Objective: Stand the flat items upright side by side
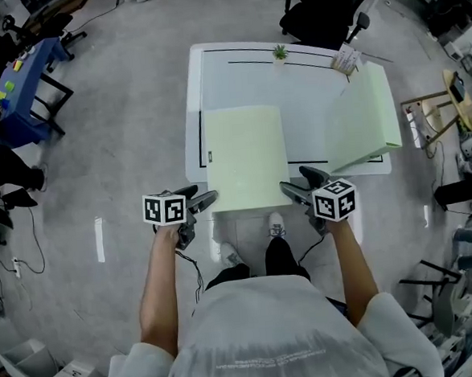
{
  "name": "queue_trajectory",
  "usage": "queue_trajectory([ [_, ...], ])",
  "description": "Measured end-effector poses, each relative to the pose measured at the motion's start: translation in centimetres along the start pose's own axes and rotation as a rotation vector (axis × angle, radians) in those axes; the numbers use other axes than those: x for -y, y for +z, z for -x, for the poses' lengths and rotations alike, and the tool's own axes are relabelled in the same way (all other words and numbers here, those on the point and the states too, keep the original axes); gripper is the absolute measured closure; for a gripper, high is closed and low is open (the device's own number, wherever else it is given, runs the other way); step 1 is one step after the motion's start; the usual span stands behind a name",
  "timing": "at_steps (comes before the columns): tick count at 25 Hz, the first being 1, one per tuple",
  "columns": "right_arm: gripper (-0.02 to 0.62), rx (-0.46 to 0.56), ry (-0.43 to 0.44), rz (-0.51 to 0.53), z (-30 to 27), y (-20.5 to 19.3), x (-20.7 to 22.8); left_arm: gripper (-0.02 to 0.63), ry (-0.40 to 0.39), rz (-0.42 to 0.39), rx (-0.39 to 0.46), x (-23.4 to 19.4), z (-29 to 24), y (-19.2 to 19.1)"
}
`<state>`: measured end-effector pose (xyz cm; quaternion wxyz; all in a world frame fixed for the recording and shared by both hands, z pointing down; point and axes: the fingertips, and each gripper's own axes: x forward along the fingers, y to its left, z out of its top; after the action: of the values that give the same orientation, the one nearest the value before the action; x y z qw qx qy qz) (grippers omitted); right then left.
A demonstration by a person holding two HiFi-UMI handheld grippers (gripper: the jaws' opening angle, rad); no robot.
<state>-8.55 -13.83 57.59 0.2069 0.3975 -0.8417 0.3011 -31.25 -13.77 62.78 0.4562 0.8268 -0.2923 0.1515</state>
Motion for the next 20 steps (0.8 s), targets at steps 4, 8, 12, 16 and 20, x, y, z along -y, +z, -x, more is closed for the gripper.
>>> queue_trajectory([
  [4,0.236,-0.086,-0.012,-0.021,-1.2,-3.1,1.1,0.261,-0.070,0.071,-0.042,-0.4,-2.0,-2.2],
  [8,0.236,-0.128,0.024,-0.051,-2.3,-3.9,1.3,0.258,-0.159,0.071,-0.070,0.0,-3.9,-2.7],
  [12,0.236,-0.173,0.049,-0.061,-3.7,-4.6,0.6,0.249,-0.256,0.101,-0.099,0.1,-4.3,-2.8],
  [16,0.230,-0.198,0.046,-0.077,-4.8,-5.3,0.3,0.244,-0.406,0.182,-0.117,0.4,-5.1,-3.2],
  [20,0.216,-0.189,0.054,-0.118,-5.5,-5.3,0.5,0.245,-0.528,0.238,-0.095,1.0,-5.9,-3.0],
])
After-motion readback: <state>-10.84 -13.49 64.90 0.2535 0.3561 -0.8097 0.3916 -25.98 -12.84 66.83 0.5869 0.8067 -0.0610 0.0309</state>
